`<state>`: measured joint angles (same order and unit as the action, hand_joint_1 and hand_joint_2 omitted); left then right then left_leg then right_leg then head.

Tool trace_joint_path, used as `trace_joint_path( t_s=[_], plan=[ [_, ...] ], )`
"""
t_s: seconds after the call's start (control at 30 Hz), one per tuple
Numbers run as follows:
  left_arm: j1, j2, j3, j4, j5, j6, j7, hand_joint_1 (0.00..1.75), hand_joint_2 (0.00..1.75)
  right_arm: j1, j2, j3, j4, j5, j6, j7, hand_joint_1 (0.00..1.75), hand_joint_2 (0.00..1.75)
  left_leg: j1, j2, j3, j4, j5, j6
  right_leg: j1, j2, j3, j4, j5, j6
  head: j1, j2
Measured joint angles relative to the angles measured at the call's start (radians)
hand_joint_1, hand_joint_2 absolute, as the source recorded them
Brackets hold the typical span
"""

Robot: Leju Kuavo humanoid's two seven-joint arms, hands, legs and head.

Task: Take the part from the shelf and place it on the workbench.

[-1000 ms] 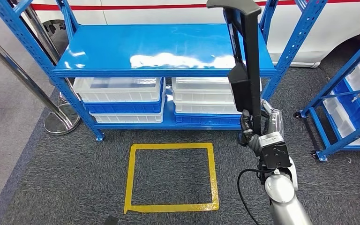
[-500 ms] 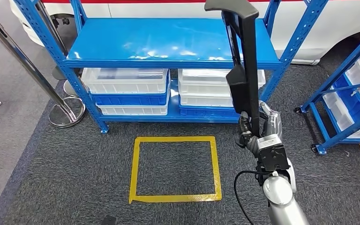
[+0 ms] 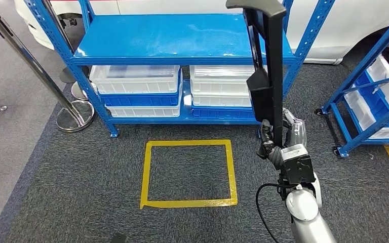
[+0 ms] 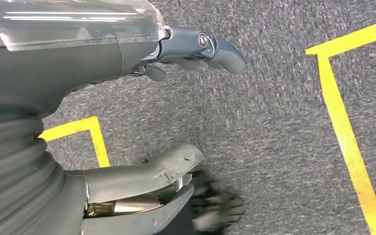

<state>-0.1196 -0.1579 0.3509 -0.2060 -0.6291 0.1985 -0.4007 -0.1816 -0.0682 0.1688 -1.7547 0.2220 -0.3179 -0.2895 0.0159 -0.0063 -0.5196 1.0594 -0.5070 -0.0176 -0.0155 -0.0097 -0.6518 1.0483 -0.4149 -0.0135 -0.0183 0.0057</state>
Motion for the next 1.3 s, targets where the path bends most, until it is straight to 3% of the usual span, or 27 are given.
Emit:
trace_joint_path(
  t_s=[0.07,0.13,0.17,0.2,0.27,0.3,0.33,0.4,0.43,0.47,0.53,0.57,0.63,0.7,0.8,0.83,0.87,0.9,0.97,1.03,1.1,1.17,1.23,1.3],
  plan=[
    [-0.003,0.0,0.001,0.0,0.0,0.0,0.0,0.0,1.75,-0.002,0.0,0.0,-0.002,0.0,0.0,0.0,1.75,1.75,-0.011,-0.002,0.027,-0.058,-0.005,0.011,-0.006,-0.001,-0.006,-0.006,0.019,0.015,0.0,0.0],
    [-0.001,0.0,0.001,0.0,0.0,0.001,0.002,0.0,1.75,0.0,0.001,0.0,-0.002,0.0,0.0,0.0,1.75,1.75,-0.017,0.001,0.019,-0.072,0.017,0.029,-0.013,0.0,-0.011,-0.011,0.026,0.028,0.0,0.0],
    [0.0,0.0,0.002,0.0,0.0,0.001,0.003,0.0,1.75,0.001,0.001,0.0,-0.001,0.0,0.0,0.0,1.75,1.75,-0.018,0.004,0.013,-0.078,0.029,0.039,-0.014,0.001,-0.017,0.0,0.008,0.031,0.001,0.0],
    [0.0,0.0,0.002,0.0,0.0,0.002,0.003,0.0,1.75,0.003,0.001,-0.001,-0.001,-0.001,0.0,0.0,1.75,1.75,-0.018,0.007,0.005,-0.084,0.042,0.049,-0.014,0.002,-0.029,0.028,-0.027,0.032,0.001,0.0],
    [0.0,0.0,0.002,0.0,0.0,0.002,0.004,0.0,1.75,0.003,0.001,-0.001,0.0,-0.001,0.0,0.0,1.75,1.75,-0.021,0.009,-0.02,-0.083,0.061,0.061,-0.013,0.005,-0.061,0.138,-0.124,0.031,0.001,0.0],
    [0.0,0.0,0.002,0.0,0.0,0.002,0.004,0.0,1.75,0.004,0.001,-0.001,0.0,-0.001,0.0,0.0,1.75,1.75,-0.023,0.009,-0.035,-0.081,0.069,0.064,-0.012,0.006,-0.074,0.198,-0.156,0.031,0.001,0.0],
    [0.001,0.0,0.002,0.0,0.0,0.002,0.004,0.0,1.75,0.005,0.001,-0.001,0.0,-0.001,0.0,0.0,1.75,1.75,-0.024,0.009,-0.05,-0.079,0.078,0.065,-0.011,0.007,-0.077,0.242,-0.163,0.032,0.001,0.0],
    [0.004,0.0,0.002,0.0,0.0,0.001,0.002,0.0,1.75,0.006,0.001,-0.002,0.0,-0.001,-0.001,0.0,1.75,1.75,-0.024,0.01,-0.082,-0.07,0.094,0.061,-0.01,0.008,-0.042,0.241,-0.117,0.033,0.001,0.0],
    [0.005,0.0,0.002,0.0,0.0,0.001,0.0,0.0,1.75,0.006,0.001,-0.002,0.0,-0.001,-0.001,0.0,1.75,1.75,-0.024,0.011,-0.098,-0.062,0.1,0.058,-0.01,0.007,-0.002,0.199,-0.09,0.033,0.001,0.0],
    [0.005,0.0,0.002,0.0,0.0,0.0,-0.003,0.0,1.75,0.006,0.001,-0.002,0.0,-0.001,0.0,0.0,1.75,1.75,-0.025,0.01,-0.113,-0.053,0.105,0.054,-0.009,0.006,0.044,0.139,-0.083,0.032,0.001,0.0],
    [0.006,0.0,0.002,0.0,0.0,-0.001,-0.007,0.0,1.75,0.005,0.001,-0.002,-0.001,-0.001,0.0,0.0,1.75,1.75,-0.026,0.011,-0.134,-0.033,0.111,0.045,-0.004,0.007,0.112,0.037,-0.11,0.025,0.001,0.0],
    [0.006,0.0,0.002,0.0,0.0,-0.001,-0.009,0.0,1.75,0.005,0.001,-0.002,-0.001,-0.001,0.0,0.0,1.75,1.75,-0.027,0.011,-0.14,-0.027,0.116,0.039,-0.001,0.007,0.124,0.011,-0.125,0.02,0.001,0.0],
    [0.007,0.0,0.003,0.0,-0.001,-0.001,-0.011,0.0,1.75,0.006,0.001,-0.002,-0.001,-0.001,0.0,0.0,1.75,1.75,-0.024,0.011,-0.146,-0.022,0.122,0.028,-0.001,0.007,0.122,0.003,-0.125,0.007,0.001,0.0],
    [0.008,0.001,0.004,0.0,-0.003,0.001,-0.012,0.0,1.75,0.007,0.001,-0.002,-0.001,-0.001,0.001,0.0,1.75,1.75,-0.021,0.009,-0.161,0.015,0.089,0.017,-0.005,0.005,0.117,0.0,-0.112,-0.008,0.0,0.0],
    [0.01,0.001,0.004,0.0,-0.007,0.003,-0.012,0.0,1.75,0.007,0.003,-0.002,-0.001,-0.002,0.002,0.001,1.75,1.75,-0.012,0.008,-0.217,0.182,-0.018,0.0,-0.004,0.003,0.101,0.0,-0.097,-0.017,0.0,0.0],
    [0.011,0.001,0.004,0.0,-0.008,0.003,-0.012,0.0,1.75,0.008,0.003,-0.002,-0.001,-0.003,0.002,0.001,1.75,1.75,-0.009,0.008,-0.228,0.226,-0.034,-0.003,-0.003,0.003,0.095,0.001,-0.093,-0.017,0.0,0.0],
    [0.011,0.0,0.004,0.0,-0.008,0.003,-0.012,0.0,1.75,0.008,0.003,-0.002,-0.001,-0.003,0.002,0.001,1.75,1.75,-0.007,0.008,-0.224,0.239,-0.033,-0.004,-0.002,0.003,0.09,0.003,-0.09,-0.016,0.0,0.0],
    [0.012,0.0,0.004,0.0,-0.008,0.003,-0.012,0.0,1.75,0.008,0.003,-0.002,-0.001,-0.003,0.002,0.001,1.75,1.75,-0.007,0.008,-0.2,0.215,-0.015,-0.003,-0.002,0.003,0.085,0.004,-0.087,-0.015,0.0,0.0],
    [0.011,0.0,0.004,0.0,-0.008,0.004,-0.012,0.0,1.75,0.009,0.003,-0.002,-0.001,-0.003,0.002,0.001,1.75,1.75,-0.008,0.007,-0.115,0.088,0.029,0.007,-0.001,0.004,0.081,0.005,-0.084,-0.011,0.0,0.0],
    [0.01,0.001,0.005,0.0,-0.008,0.006,-0.013,0.0,1.75,0.008,0.003,-0.002,-0.001,-0.004,0.002,0.001,1.75,1.75,-0.015,0.005,-0.053,-0.015,0.045,0.019,-0.003,0.004,0.077,0.003,-0.078,-0.003,0.0,0.0],
    [0.01,0.001,0.007,0.0,-0.008,0.008,-0.015,0.0,1.75,0.008,0.003,-0.002,-0.001,-0.005,0.002,0.001,1.75,1.75,-0.024,0.004,-0.043,-0.041,0.045,0.027,-0.006,0.004,0.074,-0.002,-0.071,0.009,0.0,0.0],
    [0.011,0.0,0.009,0.0,-0.005,0.009,-0.018,0.0,1.75,0.009,0.004,-0.002,-0.001,-0.005,0.002,0.001,1.75,1.75,-0.021,0.006,-0.038,-0.064,0.058,0.039,-0.008,0.004,0.071,0.001,-0.074,0.018,0.0,0.0],
    [0.01,0.0,0.01,0.0,-0.004,0.01,-0.022,0.0,1.75,0.008,0.004,-0.005,-0.001,-0.005,0.002,0.001,1.75,1.75,-0.017,0.009,-0.033,-0.086,0.072,0.051,-0.006,0.006,0.046,0.055,-0.115,0.021,0.001,0.0],
    [0.008,0.0,0.011,0.0,-0.004,0.011,-0.024,0.0,1.75,0.011,0.004,-0.006,-0.001,-0.005,0.002,0.001,1.75,1.75,-0.02,0.011,-0.037,-0.086,0.075,0.055,-0.007,0.008,-0.008,0.17,-0.175,0.023,0.001,0.0]
  ],
)
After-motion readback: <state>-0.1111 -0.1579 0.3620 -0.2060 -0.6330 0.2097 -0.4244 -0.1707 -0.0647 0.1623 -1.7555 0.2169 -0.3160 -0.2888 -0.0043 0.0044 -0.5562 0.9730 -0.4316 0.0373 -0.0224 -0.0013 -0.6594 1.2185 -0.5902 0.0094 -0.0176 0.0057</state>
